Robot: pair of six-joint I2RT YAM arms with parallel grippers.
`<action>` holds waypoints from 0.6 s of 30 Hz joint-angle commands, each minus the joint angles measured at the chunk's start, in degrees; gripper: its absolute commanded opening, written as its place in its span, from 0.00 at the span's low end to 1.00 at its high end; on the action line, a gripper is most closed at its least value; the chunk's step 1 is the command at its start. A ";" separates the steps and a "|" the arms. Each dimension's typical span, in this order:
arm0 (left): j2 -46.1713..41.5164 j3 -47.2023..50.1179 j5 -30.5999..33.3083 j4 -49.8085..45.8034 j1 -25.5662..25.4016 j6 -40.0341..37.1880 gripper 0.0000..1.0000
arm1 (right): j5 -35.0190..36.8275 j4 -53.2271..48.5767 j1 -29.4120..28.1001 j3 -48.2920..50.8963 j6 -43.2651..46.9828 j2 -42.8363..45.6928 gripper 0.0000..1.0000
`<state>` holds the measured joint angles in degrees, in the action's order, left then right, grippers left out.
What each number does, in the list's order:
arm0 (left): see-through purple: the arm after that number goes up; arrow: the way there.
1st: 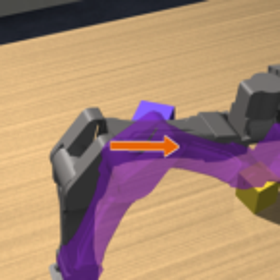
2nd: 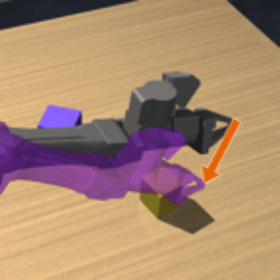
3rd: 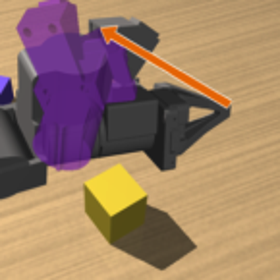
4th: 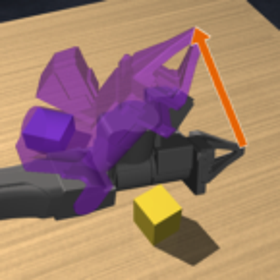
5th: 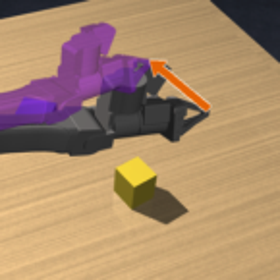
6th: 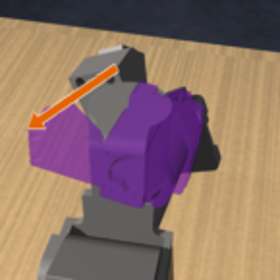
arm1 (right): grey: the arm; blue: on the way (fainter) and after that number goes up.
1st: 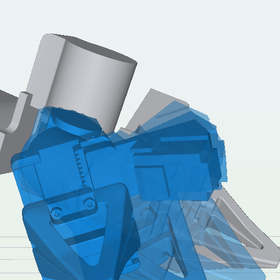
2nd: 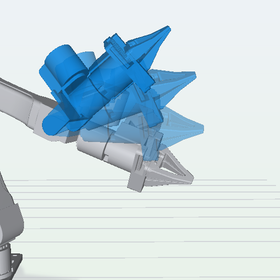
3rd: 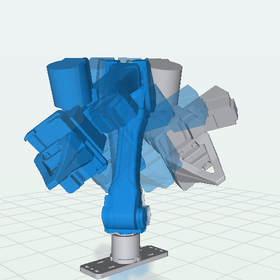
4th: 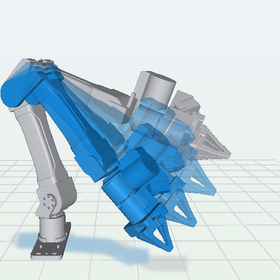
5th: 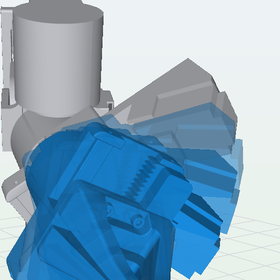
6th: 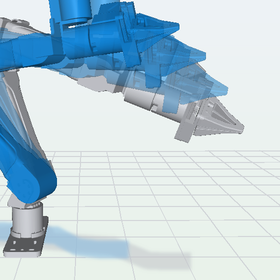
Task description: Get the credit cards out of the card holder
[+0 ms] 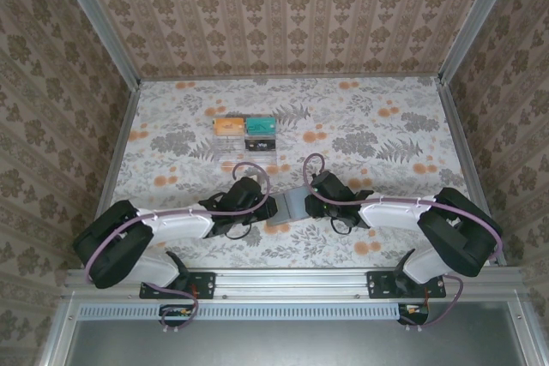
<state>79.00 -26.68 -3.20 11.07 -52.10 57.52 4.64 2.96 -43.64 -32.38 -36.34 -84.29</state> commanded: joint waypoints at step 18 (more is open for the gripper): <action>5.75 -1.71 -3.90 5.79 -0.54 1.46 0.38 | -2.74 0.14 -0.81 1.80 -2.20 -1.92 0.28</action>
<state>82.89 -27.75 -4.89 15.20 -52.10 58.78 4.25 4.12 -43.66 -32.01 -37.56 -84.51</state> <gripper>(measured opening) 0.371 0.282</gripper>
